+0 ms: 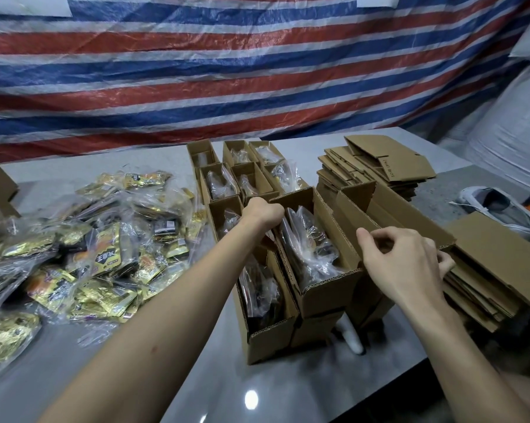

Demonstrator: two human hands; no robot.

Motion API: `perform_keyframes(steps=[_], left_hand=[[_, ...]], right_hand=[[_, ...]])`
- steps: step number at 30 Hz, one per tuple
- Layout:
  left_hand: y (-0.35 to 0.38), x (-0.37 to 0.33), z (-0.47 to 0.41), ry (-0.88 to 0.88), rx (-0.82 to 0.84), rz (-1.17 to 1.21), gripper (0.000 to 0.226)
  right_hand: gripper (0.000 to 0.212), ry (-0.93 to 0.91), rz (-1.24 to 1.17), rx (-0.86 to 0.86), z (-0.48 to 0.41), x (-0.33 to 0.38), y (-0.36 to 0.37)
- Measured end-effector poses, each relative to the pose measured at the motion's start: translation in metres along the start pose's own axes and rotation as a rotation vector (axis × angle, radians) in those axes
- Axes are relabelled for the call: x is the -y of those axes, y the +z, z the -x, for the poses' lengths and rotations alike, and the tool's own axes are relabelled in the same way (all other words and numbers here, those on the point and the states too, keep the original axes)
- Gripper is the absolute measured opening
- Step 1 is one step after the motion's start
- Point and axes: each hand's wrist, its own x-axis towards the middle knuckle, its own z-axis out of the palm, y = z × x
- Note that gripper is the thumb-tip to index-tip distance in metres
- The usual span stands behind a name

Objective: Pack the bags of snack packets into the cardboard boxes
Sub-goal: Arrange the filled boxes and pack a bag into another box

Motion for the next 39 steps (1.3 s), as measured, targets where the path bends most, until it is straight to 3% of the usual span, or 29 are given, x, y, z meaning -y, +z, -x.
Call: perform_keyframes(steps=[8,26,31,35,39], left_hand=[[-0.006,0.017,-0.006,-0.061,0.0,0.052,0.018],[-0.023,0.034,-0.008,-0.099,0.02,0.085,0.014],[-0.029,0.037,-0.003,-0.009,-0.033,0.033,0.024],[-0.047,0.039,0.011,0.208,-0.176,-0.085,0.031],[-0.097,0.056,0.035,0.308,-0.306,-0.12,0.019]], right_hand=[[0.036,-0.001,-0.02,-0.018,0.005,0.004,0.0],[0.029,-0.021,-0.067,-0.057,0.014,0.016,-0.012],[0.015,-0.215,-0.203,-0.155,0.03,0.042,-0.016],[0.014,-0.421,-0.319,-0.049,0.046,0.09,-0.003],[0.012,-0.553,-0.45,0.056,0.061,0.14,0.023]])
